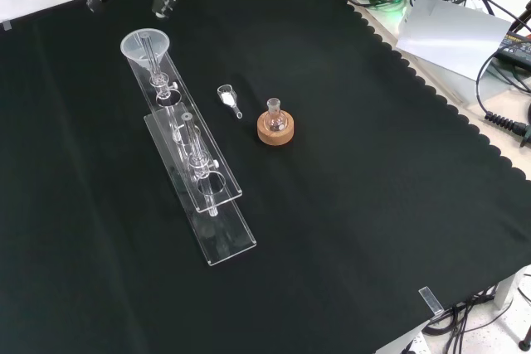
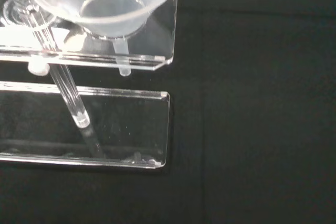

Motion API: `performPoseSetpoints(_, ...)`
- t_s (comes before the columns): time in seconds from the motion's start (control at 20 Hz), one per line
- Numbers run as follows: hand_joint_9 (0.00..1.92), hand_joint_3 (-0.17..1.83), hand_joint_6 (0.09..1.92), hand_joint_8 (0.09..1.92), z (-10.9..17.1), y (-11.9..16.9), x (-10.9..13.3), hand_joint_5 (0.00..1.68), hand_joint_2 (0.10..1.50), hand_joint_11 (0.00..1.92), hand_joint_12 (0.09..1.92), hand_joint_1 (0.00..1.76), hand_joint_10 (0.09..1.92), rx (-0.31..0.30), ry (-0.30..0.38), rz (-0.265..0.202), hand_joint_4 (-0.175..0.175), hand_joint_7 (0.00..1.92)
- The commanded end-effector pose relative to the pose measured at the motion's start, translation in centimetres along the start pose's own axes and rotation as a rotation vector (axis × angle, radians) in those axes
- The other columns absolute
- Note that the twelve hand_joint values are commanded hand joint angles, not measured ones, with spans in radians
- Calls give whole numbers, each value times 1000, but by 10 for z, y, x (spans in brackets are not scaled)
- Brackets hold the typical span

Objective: Pick up the funnel from the transparent funnel stand.

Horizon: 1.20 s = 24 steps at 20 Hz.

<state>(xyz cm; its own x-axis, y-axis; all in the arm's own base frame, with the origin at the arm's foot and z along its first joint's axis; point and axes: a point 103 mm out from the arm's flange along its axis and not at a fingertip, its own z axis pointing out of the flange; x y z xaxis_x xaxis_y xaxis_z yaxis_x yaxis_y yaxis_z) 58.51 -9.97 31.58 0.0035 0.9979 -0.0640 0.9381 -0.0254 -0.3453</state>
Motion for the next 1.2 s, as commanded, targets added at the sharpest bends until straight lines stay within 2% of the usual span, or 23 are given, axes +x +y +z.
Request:
performPoseSetpoints(0.05,218,207,87,560,10,7,4,117,871,51,1424,396,702,33,-24,-32,-3,6)
performPoseSetpoints(0.5,149,166,87,326,14,18,17,2,785,84,1444,531,766,109,-97,-57,13,0)
performPoseSetpoints(0.9,146,157,87,280,17,24,25,0,754,195,1448,599,821,148,-133,-64,18,0)
performPoseSetpoints(1.2,113,157,87,230,16,25,30,0,739,199,1444,592,838,169,-195,-72,30,0)
